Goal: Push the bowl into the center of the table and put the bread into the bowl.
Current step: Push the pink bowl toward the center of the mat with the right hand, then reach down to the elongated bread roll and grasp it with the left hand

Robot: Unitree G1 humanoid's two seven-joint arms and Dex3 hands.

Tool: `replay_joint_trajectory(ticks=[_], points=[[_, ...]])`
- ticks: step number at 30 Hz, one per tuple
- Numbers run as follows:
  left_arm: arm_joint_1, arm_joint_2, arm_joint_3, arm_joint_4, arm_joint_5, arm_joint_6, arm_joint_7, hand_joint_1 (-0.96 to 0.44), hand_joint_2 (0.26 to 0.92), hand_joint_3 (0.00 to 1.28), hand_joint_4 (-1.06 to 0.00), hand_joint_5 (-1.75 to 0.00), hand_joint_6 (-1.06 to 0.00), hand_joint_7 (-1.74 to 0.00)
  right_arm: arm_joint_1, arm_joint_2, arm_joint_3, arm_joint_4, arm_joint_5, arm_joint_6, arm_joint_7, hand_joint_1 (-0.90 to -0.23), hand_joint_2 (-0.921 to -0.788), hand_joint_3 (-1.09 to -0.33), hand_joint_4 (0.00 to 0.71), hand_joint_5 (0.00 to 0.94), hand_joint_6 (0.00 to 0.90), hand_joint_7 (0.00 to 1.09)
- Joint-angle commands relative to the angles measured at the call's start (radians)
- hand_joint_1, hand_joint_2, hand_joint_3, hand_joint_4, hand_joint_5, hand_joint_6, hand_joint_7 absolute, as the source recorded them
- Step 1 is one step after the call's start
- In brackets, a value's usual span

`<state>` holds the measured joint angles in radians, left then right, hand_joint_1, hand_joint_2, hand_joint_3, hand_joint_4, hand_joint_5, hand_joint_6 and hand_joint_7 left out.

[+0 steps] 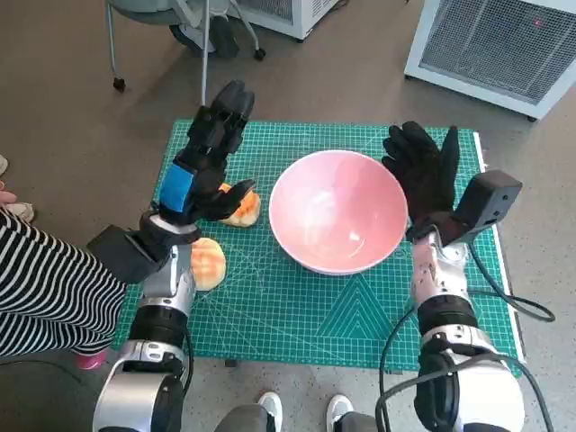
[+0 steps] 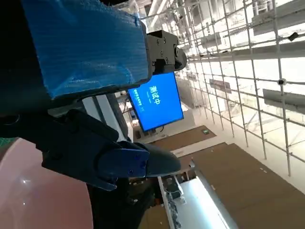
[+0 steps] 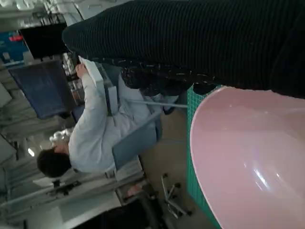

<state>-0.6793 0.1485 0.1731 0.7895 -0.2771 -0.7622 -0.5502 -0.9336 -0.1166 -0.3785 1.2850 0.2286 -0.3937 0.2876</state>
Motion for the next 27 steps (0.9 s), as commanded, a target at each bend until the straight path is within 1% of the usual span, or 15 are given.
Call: replay_joint_trajectory(ticks=[1,5,11,18,22,23,27], points=[[0.011,0.001,-0.001,-0.013,0.007,-0.001,0.005,-0.7,0.921,0.32,-0.08,0.0,-0.04,-0.25,0.021,-0.03,0.013,-0.011,-0.019,-0.028,0.011,-0.667,-0.921,-0.831,0.073,0.002,0.08,0.14],[0.007,-0.002,-0.003,-0.013,0.01,0.001,0.012,-0.7,0.921,0.32,-0.08,0.0,-0.04,-0.25,0.03,-0.045,0.025,-0.038,-0.023,-0.081,0.024,-0.698,-0.921,-0.814,0.078,0.004,0.087,0.14],[0.001,-0.013,-0.013,-0.02,0.022,0.005,0.03,-0.71,0.921,0.32,-0.09,0.0,-0.04,-0.25,0.054,-0.051,0.039,-0.101,-0.014,-0.184,0.065,-0.703,-0.921,-0.789,0.084,0.005,0.096,0.15],[-0.005,-0.03,-0.034,-0.053,0.024,0.027,0.039,-0.72,0.921,0.33,-0.09,-0.01,-0.04,-0.25,0.104,-0.036,0.059,-0.21,0.006,-0.303,0.142,-0.699,-0.921,-0.752,0.096,0.009,0.111,0.16],[-0.009,-0.037,-0.047,-0.075,0.022,0.041,0.033,-0.72,0.921,0.34,-0.09,0.0,-0.04,-0.26,0.14,-0.026,0.075,-0.28,0.018,-0.349,0.178,-0.695,-0.921,-0.745,0.099,0.009,0.115,0.16],[-0.009,-0.038,-0.05,-0.081,0.02,0.045,0.03,-0.72,0.921,0.34,-0.09,0.0,-0.03,-0.29,0.149,-0.023,0.079,-0.296,0.021,-0.357,0.186,-0.696,-0.921,-0.742,0.102,0.01,0.12,0.16],[-0.014,-0.042,-0.063,-0.103,0.012,0.058,0.008,-0.71,0.921,0.34,-0.09,0.0,0.0,-0.33,0.18,-0.016,0.09,-0.353,0.043,-0.38,0.228,-0.705,-0.921,-0.733,0.107,0.011,0.137,0.18]])
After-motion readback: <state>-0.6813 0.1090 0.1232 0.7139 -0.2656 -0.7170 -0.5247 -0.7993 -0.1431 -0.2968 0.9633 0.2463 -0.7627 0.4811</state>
